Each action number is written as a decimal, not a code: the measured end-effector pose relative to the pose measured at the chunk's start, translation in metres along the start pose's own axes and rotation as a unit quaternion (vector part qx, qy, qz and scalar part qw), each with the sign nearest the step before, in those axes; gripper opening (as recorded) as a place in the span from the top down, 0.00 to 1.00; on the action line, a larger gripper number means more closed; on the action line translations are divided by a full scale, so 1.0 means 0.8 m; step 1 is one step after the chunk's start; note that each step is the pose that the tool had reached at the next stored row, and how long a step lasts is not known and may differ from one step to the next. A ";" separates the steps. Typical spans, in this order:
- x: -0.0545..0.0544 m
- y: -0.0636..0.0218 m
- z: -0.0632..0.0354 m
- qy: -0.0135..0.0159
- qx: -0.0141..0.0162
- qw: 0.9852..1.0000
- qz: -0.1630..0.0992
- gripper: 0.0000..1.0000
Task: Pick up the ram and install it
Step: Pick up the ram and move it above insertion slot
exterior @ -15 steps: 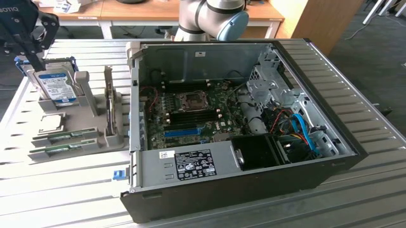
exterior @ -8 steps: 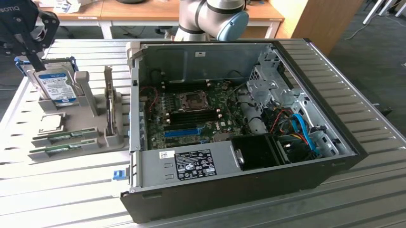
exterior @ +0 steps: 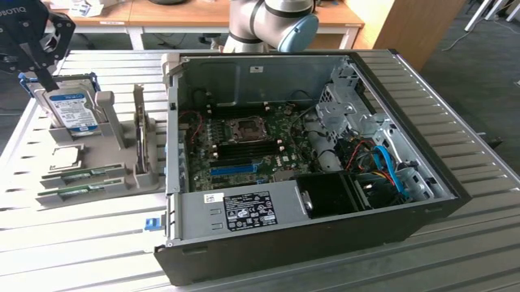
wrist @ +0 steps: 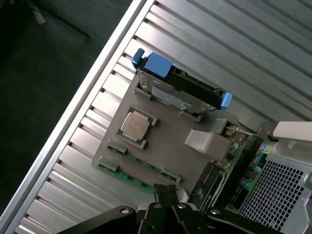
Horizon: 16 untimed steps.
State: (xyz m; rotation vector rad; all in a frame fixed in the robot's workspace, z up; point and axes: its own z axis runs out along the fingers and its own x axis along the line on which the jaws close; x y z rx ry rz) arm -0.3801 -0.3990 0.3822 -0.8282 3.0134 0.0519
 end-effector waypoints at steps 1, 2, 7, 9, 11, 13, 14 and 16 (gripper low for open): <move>0.000 0.000 0.000 0.000 0.000 1.000 -0.009 0.89; 0.000 0.000 0.000 0.001 0.000 1.000 -0.018 0.89; 0.000 0.000 0.000 0.002 -0.002 0.998 -0.063 0.89; 0.000 0.000 0.000 0.002 -0.002 0.997 -0.081 0.89; 0.000 0.000 0.000 0.003 -0.002 0.995 -0.100 0.89; 0.000 0.000 0.000 0.003 -0.003 0.993 -0.118 0.89; 0.000 0.000 0.000 0.004 -0.003 0.992 -0.127 0.89; 0.000 0.000 0.000 0.004 -0.004 0.989 -0.145 0.89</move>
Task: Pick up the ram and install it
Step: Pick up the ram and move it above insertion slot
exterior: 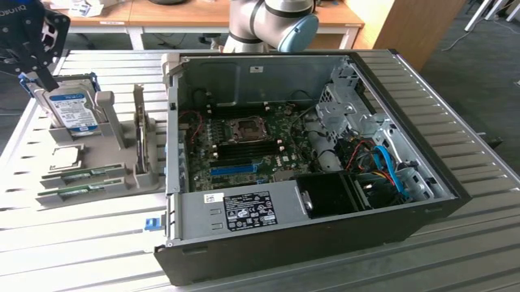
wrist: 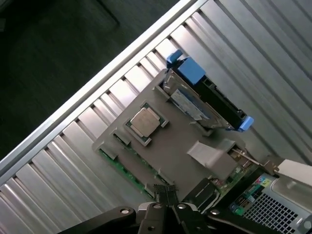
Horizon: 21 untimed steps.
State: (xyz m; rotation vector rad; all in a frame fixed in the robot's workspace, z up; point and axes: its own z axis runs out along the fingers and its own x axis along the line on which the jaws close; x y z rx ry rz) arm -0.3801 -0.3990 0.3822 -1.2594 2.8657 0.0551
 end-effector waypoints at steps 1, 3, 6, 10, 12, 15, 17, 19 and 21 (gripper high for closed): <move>0.000 0.000 0.000 0.000 0.000 1.000 -0.009 0.89; 0.000 0.000 0.000 0.001 -0.001 1.000 -0.027 0.89; 0.000 0.000 0.000 0.002 -0.001 0.999 -0.054 0.89; 0.000 0.000 0.000 0.003 -0.002 0.996 -0.090 0.89; 0.000 0.000 0.000 0.003 -0.003 0.994 -0.109 0.89; 0.000 0.000 0.000 0.004 -0.003 0.991 -0.135 0.89; 0.000 0.000 0.000 0.004 -0.004 0.988 -0.153 0.89; 0.000 0.000 0.000 0.005 -0.004 0.985 -0.172 0.89; 0.000 0.000 0.000 0.005 -0.005 0.982 -0.189 0.89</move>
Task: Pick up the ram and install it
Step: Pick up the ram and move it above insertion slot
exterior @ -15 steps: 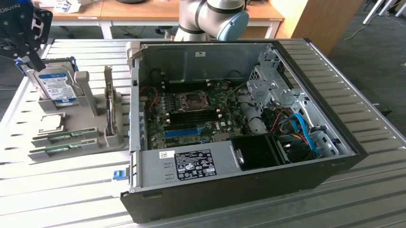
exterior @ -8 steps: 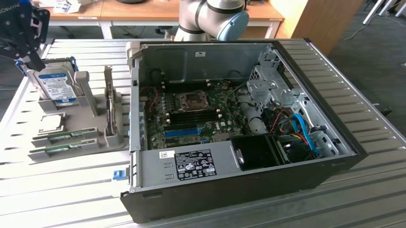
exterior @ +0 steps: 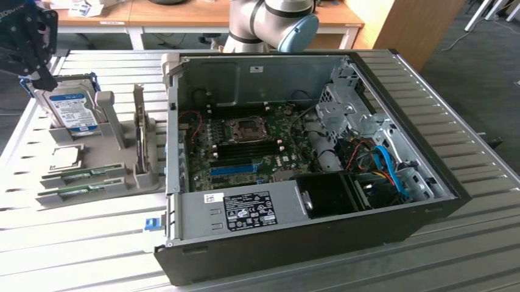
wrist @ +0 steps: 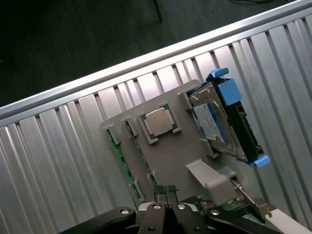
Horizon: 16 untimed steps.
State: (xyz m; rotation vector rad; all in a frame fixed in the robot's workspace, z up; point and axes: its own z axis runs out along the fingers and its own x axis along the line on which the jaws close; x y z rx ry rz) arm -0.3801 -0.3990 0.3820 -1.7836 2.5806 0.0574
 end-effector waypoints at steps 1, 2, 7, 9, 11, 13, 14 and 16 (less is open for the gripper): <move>0.000 0.000 0.000 0.000 0.000 1.000 -0.009 0.89; 0.000 0.000 0.000 0.001 0.000 1.000 -0.018 0.89; 0.000 0.000 0.000 0.002 -0.002 0.998 -0.064 0.89; 0.000 0.000 0.000 0.002 -0.002 0.997 -0.082 0.89; 0.000 0.000 0.000 0.003 -0.002 0.995 -0.100 0.89; 0.000 0.000 0.000 0.003 -0.003 0.993 -0.118 0.89; 0.000 0.000 0.000 0.003 -0.003 0.993 -0.122 0.89; 0.000 0.000 0.000 0.003 -0.003 0.992 -0.122 0.89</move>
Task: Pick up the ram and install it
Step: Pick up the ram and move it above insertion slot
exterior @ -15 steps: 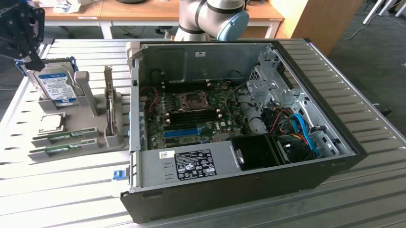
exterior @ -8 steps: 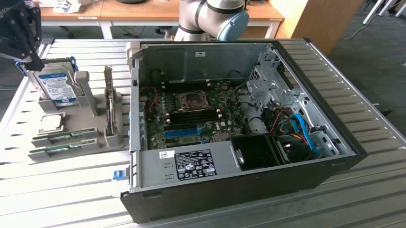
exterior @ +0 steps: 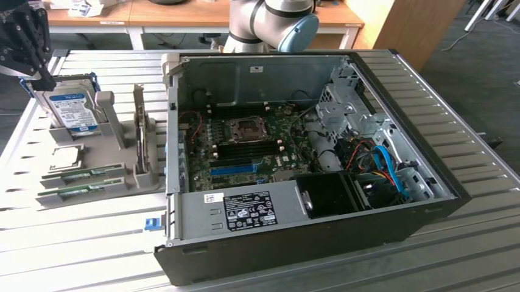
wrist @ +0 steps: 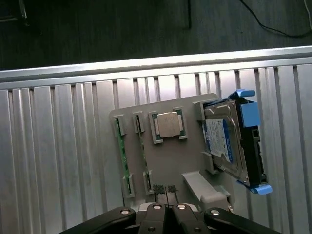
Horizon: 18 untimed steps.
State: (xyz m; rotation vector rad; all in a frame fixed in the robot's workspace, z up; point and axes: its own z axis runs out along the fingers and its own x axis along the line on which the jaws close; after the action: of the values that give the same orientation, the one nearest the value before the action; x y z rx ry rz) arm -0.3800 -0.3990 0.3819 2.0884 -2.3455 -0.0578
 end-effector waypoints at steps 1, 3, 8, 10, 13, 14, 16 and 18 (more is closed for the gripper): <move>0.000 0.000 0.000 0.000 0.000 1.000 0.000 0.89; 0.000 0.000 0.000 0.000 0.000 1.000 0.000 0.89; 0.000 0.000 0.000 0.001 -0.001 1.000 -0.027 0.89; 0.000 0.000 0.000 0.001 -0.001 0.999 -0.044 0.89; 0.000 0.000 0.000 0.002 -0.002 0.997 -0.071 0.89; 0.000 0.000 0.000 0.002 -0.002 0.997 -0.079 0.89; 0.000 0.000 0.000 0.003 -0.002 0.996 -0.092 0.89; 0.000 0.000 0.000 0.003 -0.002 0.996 -0.093 0.89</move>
State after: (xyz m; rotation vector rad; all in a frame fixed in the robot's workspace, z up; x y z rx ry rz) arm -0.3801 -0.3990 0.3818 2.2945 -2.1393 -0.0574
